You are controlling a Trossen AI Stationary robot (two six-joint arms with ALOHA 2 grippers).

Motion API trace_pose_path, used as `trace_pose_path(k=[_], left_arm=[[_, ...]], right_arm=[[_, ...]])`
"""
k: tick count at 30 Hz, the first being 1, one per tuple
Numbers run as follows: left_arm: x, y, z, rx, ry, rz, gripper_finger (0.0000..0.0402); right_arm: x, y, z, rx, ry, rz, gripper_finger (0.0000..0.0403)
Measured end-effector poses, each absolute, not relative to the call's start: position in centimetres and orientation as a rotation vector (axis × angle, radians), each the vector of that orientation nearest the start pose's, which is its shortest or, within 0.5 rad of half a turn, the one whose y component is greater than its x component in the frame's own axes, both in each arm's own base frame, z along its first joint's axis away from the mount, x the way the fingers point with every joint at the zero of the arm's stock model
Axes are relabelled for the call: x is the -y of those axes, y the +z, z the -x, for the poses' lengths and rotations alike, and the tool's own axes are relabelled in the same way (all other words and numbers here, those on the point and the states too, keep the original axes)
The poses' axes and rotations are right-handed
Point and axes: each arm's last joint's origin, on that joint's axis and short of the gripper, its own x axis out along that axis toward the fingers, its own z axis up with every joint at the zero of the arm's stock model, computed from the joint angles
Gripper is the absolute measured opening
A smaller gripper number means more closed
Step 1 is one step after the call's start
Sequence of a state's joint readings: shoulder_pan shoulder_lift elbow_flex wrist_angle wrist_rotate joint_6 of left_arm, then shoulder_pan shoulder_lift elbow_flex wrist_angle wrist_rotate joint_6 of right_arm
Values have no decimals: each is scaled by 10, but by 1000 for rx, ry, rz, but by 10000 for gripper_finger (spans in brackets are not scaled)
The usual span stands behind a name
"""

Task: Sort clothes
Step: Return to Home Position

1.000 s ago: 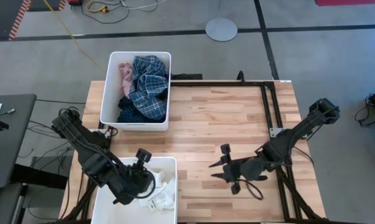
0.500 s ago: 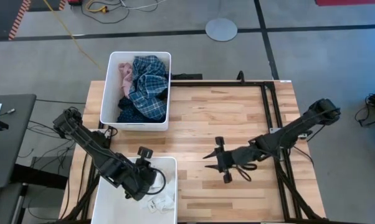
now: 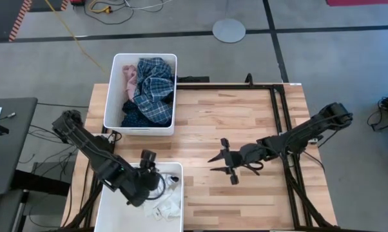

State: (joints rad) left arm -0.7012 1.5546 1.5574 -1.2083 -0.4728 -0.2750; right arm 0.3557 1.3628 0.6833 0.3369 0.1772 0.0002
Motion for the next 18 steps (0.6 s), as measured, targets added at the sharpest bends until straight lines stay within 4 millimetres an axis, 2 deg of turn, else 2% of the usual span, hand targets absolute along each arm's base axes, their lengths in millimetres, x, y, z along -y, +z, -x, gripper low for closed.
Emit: trace_pose_path(k=[12,18], left_arm=[[148,400,-189,-668,105,-396,189],[137,420,-162,-559,109,-381,189]], right_arm=[[-95,224,-268,-321,184,124,164],[-94,242,-258,-252,197,140,164]])
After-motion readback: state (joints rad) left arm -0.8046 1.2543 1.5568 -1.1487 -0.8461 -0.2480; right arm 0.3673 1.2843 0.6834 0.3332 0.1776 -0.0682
